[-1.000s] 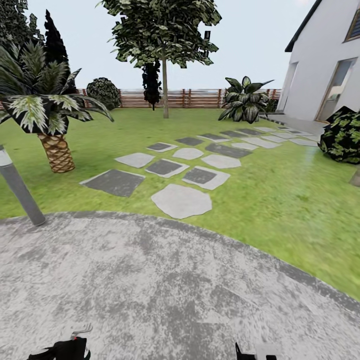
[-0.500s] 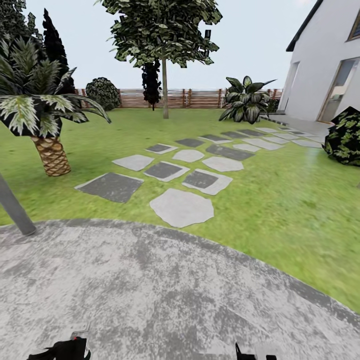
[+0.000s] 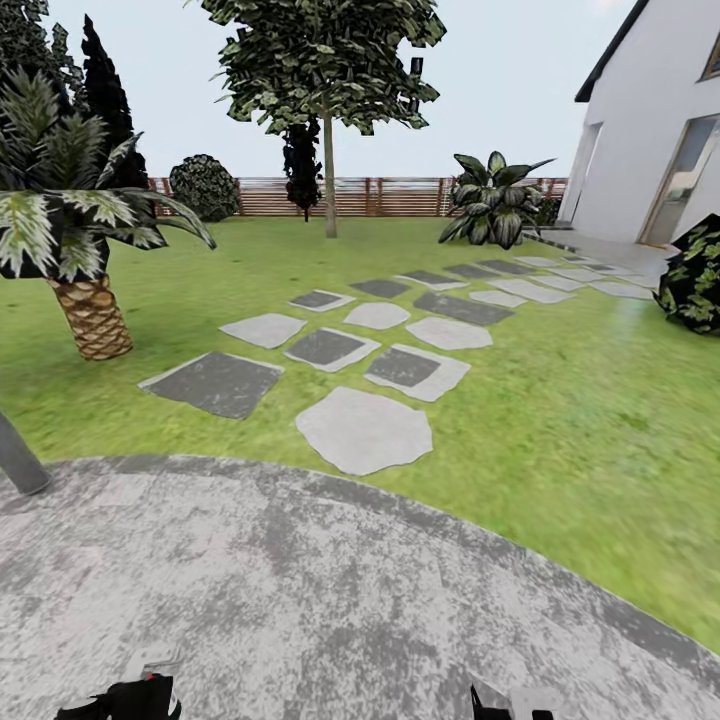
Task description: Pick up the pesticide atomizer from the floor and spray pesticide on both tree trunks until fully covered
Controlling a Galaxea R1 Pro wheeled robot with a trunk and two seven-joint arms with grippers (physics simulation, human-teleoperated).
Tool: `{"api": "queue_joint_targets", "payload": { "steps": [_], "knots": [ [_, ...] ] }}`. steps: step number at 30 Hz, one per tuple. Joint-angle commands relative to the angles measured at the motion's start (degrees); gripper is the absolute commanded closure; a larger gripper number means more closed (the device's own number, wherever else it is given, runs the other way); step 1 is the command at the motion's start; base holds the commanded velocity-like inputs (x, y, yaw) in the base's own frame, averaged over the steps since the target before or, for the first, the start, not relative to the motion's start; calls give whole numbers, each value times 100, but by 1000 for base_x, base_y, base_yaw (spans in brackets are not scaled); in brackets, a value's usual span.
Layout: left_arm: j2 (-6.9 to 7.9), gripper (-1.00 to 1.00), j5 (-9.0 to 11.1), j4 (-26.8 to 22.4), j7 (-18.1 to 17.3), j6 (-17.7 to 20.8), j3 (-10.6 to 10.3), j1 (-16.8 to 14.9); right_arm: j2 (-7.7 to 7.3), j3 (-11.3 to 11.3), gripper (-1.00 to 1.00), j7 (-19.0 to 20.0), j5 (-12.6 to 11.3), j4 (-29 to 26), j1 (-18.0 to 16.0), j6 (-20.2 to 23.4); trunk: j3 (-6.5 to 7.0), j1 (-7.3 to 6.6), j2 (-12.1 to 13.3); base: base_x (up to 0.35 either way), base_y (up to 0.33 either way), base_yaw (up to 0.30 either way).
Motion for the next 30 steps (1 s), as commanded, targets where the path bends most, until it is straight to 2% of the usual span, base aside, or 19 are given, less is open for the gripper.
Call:
{"api": "queue_joint_targets", "payload": {
  "steps": [1, 30],
  "knots": [
    [-2, 100, -43, -13, -41, 36, 50, -2, 0, 4, -100, -19, 8, 4, -3, -15, -5, 2, -2, 338, 0, 0],
    [8, 100, -43, -21, -41, 36, 50, -2, 0, 4, -100, -20, 7, 4, -3, -15, -5, 2, -2, 338, 0, 0]
  ]
}}
